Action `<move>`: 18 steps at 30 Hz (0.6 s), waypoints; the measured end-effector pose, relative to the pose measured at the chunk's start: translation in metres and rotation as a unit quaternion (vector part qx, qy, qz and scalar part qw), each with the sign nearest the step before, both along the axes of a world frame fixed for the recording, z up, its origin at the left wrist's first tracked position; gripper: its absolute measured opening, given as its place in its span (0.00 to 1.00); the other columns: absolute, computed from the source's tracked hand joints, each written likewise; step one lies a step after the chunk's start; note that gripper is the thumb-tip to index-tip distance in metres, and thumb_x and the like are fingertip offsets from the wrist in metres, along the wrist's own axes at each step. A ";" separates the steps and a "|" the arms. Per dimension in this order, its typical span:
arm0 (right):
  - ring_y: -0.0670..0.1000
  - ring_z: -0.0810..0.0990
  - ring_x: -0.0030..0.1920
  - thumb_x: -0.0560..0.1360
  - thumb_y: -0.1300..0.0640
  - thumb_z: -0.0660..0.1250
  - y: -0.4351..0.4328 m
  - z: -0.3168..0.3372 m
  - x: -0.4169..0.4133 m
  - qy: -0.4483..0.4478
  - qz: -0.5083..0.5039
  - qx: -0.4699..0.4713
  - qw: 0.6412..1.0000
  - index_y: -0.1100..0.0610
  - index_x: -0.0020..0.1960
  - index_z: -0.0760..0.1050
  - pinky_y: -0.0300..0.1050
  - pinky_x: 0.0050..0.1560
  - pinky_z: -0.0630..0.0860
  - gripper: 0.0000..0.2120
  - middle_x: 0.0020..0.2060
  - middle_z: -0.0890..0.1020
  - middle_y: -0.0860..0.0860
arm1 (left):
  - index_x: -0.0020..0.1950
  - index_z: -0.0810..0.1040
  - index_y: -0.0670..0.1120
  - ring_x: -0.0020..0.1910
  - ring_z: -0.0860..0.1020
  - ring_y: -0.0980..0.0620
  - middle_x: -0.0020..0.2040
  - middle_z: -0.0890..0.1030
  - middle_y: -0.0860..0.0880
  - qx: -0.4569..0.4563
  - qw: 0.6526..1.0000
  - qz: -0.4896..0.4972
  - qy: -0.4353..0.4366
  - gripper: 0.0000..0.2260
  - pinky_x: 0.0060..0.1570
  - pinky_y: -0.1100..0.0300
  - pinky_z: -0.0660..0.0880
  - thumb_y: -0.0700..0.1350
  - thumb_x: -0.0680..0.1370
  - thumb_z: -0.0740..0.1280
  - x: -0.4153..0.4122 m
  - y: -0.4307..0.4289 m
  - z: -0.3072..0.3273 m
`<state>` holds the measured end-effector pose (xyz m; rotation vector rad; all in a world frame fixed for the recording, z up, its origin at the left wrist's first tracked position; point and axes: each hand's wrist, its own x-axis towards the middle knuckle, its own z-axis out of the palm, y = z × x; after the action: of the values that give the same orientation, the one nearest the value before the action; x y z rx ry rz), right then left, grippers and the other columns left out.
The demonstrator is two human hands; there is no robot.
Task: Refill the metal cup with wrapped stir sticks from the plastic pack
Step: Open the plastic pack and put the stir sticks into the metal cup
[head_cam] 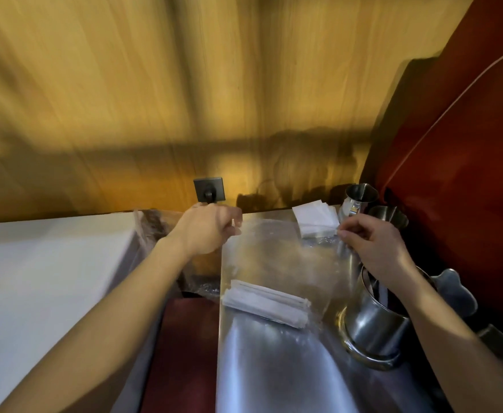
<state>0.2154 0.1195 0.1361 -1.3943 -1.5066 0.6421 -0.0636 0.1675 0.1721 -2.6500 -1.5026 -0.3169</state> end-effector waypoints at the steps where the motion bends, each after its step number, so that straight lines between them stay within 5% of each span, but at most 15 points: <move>1: 0.37 0.73 0.29 0.72 0.66 0.67 0.000 0.000 0.001 0.001 -0.003 0.003 1.000 0.56 0.39 0.78 0.27 0.31 0.68 0.07 0.30 0.76 0.46 | 0.50 0.77 0.46 0.49 0.79 0.44 0.48 0.83 0.47 -0.010 1.000 -0.005 -0.012 0.05 0.44 0.56 0.67 0.45 0.78 0.63 0.003 0.001 0.000; 7: 0.49 0.78 0.36 0.72 0.63 0.68 0.000 0.003 0.012 0.067 -0.041 0.030 0.996 0.49 0.38 0.78 0.41 0.38 0.72 0.09 0.35 0.81 0.50 | 0.43 0.79 0.45 0.38 0.79 0.45 0.37 0.83 0.45 -0.049 0.996 -0.044 -0.067 0.09 0.37 0.52 0.74 0.49 0.78 0.63 0.012 0.004 0.030; 12: 0.48 0.78 0.40 0.70 0.60 0.71 0.000 0.017 0.014 0.139 -0.050 0.067 0.987 0.48 0.40 0.78 0.35 0.40 0.74 0.07 0.38 0.81 0.49 | 0.38 0.75 0.48 0.37 0.76 0.43 0.34 0.78 0.47 -0.047 0.996 -0.057 -0.055 0.08 0.39 0.50 0.74 0.47 0.77 0.65 0.019 0.012 0.082; 18: 0.51 0.80 0.45 0.69 0.60 0.72 -0.001 0.020 0.008 0.174 0.008 0.005 0.985 0.51 0.45 0.79 0.43 0.45 0.76 0.07 0.44 0.82 0.54 | 0.37 0.77 0.43 0.37 0.77 0.45 0.34 0.80 0.46 -0.063 0.994 -0.041 -0.083 0.10 0.39 0.53 0.73 0.45 0.77 0.66 0.026 0.020 0.139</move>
<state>0.2232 0.1186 0.1564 -1.1910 -1.2411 0.8400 -0.0372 0.1879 0.3113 -2.8538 -1.5072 -0.4750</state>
